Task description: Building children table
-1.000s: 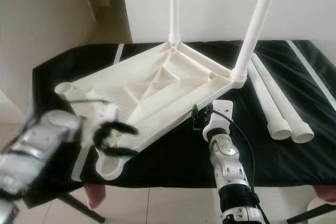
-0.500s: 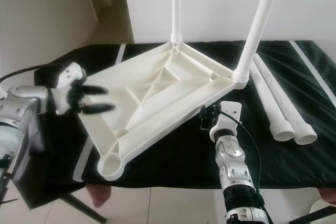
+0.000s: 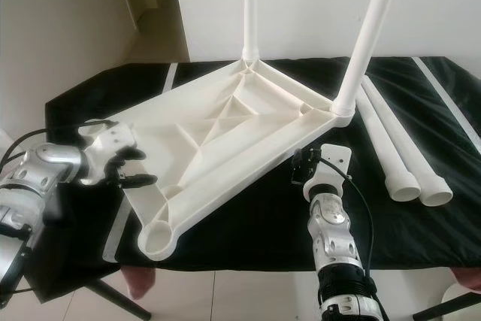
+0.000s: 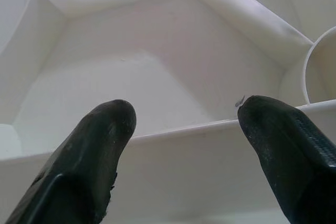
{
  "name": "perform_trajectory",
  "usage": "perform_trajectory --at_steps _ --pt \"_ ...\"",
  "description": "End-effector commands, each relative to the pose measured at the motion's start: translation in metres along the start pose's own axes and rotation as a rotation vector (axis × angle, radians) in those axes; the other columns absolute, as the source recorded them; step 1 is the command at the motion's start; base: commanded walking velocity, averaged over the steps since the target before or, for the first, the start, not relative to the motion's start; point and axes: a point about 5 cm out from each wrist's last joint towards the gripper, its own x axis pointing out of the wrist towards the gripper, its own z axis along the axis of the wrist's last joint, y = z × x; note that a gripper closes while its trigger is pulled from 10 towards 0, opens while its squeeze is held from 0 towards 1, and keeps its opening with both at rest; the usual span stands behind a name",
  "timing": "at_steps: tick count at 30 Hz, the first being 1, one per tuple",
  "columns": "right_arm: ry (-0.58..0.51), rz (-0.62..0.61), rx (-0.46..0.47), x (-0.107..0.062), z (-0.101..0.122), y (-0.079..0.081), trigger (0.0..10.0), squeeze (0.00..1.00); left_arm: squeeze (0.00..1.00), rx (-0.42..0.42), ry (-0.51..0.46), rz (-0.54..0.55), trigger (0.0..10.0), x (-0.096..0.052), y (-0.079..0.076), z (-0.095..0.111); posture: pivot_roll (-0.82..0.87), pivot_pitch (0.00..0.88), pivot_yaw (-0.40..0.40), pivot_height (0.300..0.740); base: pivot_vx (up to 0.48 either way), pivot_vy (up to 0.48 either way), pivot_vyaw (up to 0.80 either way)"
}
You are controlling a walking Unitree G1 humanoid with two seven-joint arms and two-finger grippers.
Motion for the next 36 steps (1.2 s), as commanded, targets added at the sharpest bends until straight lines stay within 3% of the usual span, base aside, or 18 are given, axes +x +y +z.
perform_trajectory --at_steps 1,6,12,17,26,29,32,35,36 --pt "0.031 -0.021 -0.013 0.004 -0.004 0.004 10.0 0.00 0.00 -0.006 0.137 0.057 10.0 0.009 -0.011 -0.030 0.00 0.000 0.043 0.740 0.000 0.000 0.00" --pt "0.071 -0.012 -0.041 0.012 -0.009 0.013 10.0 0.00 0.00 -0.015 0.122 -0.025 10.0 0.011 -0.020 -0.034 0.00 0.000 0.043 0.740 0.000 0.000 0.00" --pt "0.144 0.045 0.009 0.027 -0.008 0.026 10.0 0.00 0.00 0.002 0.131 -0.187 10.0 0.014 -0.047 -0.050 0.02 0.000 0.031 0.740 0.000 0.000 0.00" --pt "0.154 0.059 0.003 0.030 -0.007 0.028 10.0 0.00 0.00 0.003 0.116 -0.214 10.0 0.013 -0.051 -0.051 0.04 0.000 0.023 0.740 0.000 0.000 0.00" --pt "0.207 0.171 -0.087 0.040 -0.008 0.038 10.0 0.00 0.00 -0.003 -0.005 -0.351 10.0 0.007 -0.080 -0.040 0.05 0.000 0.018 0.740 0.000 0.000 0.00" --pt "0.203 0.241 -0.196 0.042 -0.009 0.045 10.0 0.00 0.00 -0.028 -0.057 -0.413 10.0 0.010 -0.098 -0.033 0.05 0.000 0.024 0.740 0.000 0.000 0.00" --pt "0.201 0.270 -0.217 0.042 -0.009 0.049 10.0 0.00 0.00 -0.028 -0.066 -0.439 10.0 0.012 -0.105 -0.032 0.05 0.000 0.024 0.740 0.000 0.000 0.00" --pt "0.178 0.370 -0.261 0.044 -0.004 0.062 10.0 0.00 0.00 -0.023 -0.135 -0.509 10.0 0.023 -0.127 -0.016 0.05 0.000 0.032 0.740 0.000 0.000 0.00" --pt "0.178 0.370 -0.261 0.044 -0.004 0.062 10.0 0.00 0.00 -0.023 -0.135 -0.509 10.0 0.023 -0.127 -0.016 0.05 0.000 0.032 0.740 0.000 0.000 0.00"
